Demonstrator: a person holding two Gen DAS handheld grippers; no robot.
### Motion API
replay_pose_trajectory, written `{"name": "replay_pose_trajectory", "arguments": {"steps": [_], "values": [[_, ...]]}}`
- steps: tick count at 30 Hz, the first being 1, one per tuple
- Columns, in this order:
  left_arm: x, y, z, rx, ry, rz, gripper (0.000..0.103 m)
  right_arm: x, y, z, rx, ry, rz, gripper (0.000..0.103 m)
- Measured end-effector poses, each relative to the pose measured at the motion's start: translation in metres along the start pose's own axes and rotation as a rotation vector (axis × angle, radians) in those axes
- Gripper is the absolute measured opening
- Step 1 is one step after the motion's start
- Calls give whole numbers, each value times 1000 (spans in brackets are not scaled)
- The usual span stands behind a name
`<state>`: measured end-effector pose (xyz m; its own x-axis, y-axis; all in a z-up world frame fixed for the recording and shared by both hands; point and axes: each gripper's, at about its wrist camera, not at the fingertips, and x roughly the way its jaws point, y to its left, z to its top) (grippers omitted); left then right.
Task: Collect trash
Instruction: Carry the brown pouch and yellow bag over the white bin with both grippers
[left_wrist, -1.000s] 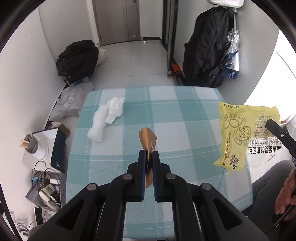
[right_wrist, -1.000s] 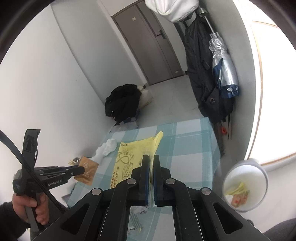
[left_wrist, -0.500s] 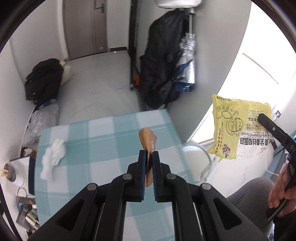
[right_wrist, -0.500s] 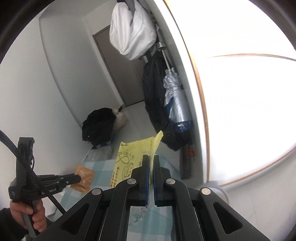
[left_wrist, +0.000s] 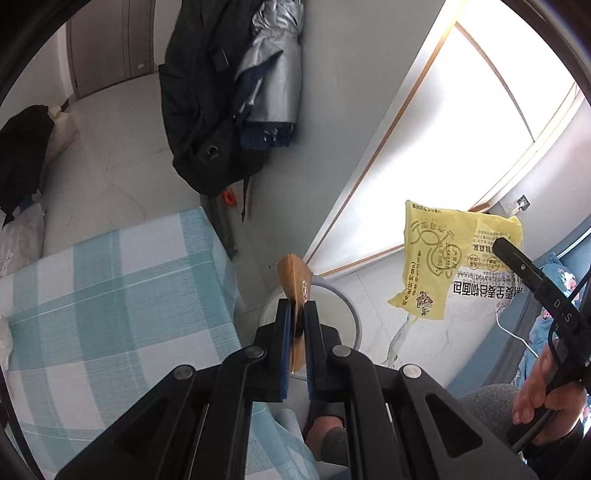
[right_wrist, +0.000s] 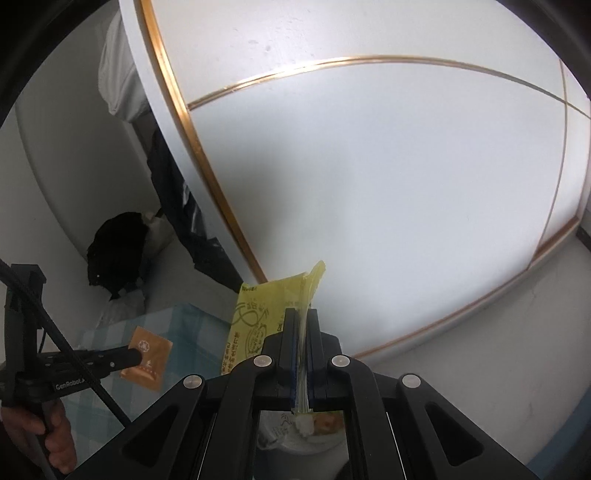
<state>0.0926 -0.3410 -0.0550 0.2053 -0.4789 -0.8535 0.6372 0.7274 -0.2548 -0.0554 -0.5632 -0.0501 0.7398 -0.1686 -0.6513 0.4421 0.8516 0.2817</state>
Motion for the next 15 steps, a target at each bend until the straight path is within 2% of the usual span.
{"name": "replay_pose_trajectory", "arguments": {"steps": [4,8,12,15], "values": [[45,-5,0,-18,86,-1,3,32,-11,-14,40,68,-23,3],[76,-10,-5,-6,131,15,3,62,-20,-30,78,127,-39,3],[105,-12,-4,-24,185,11,3,90,-25,-44,73,130,-108,3],[125,-14,-3,-40,220,13,3,107,-29,-49,93,166,-107,3]]}}
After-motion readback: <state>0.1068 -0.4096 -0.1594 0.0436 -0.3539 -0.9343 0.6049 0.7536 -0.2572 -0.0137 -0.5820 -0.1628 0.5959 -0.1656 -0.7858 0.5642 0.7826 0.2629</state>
